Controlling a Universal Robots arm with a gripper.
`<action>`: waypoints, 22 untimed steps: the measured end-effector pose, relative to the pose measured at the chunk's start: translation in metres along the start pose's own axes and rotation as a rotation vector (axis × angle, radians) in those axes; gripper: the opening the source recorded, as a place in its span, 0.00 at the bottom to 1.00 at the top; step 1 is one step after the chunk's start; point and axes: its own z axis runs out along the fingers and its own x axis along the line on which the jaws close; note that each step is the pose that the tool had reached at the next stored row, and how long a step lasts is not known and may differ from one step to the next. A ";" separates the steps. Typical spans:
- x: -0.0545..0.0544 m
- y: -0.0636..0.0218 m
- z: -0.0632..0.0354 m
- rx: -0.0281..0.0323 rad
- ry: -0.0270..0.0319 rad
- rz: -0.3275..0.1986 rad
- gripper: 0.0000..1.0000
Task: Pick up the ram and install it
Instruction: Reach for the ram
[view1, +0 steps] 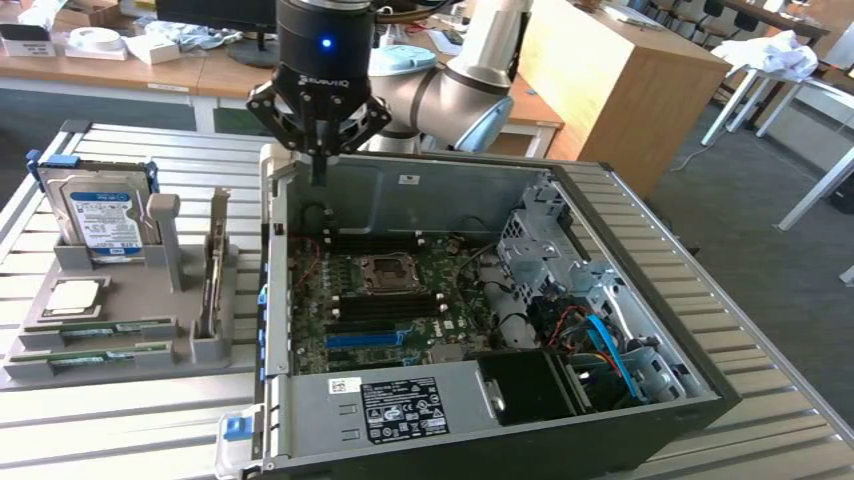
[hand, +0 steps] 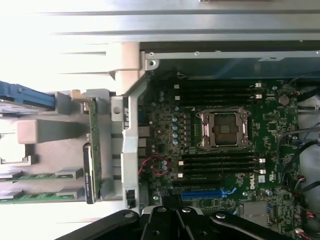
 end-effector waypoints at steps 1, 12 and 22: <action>0.002 0.0000 0.0000 -0.0001 0.0000 -0.001 0.10; 0.019 -0.0008 -0.0004 -0.0002 0.0002 -0.005 0.10; 0.036 -0.0006 -0.0008 -0.0002 0.0003 -0.008 0.10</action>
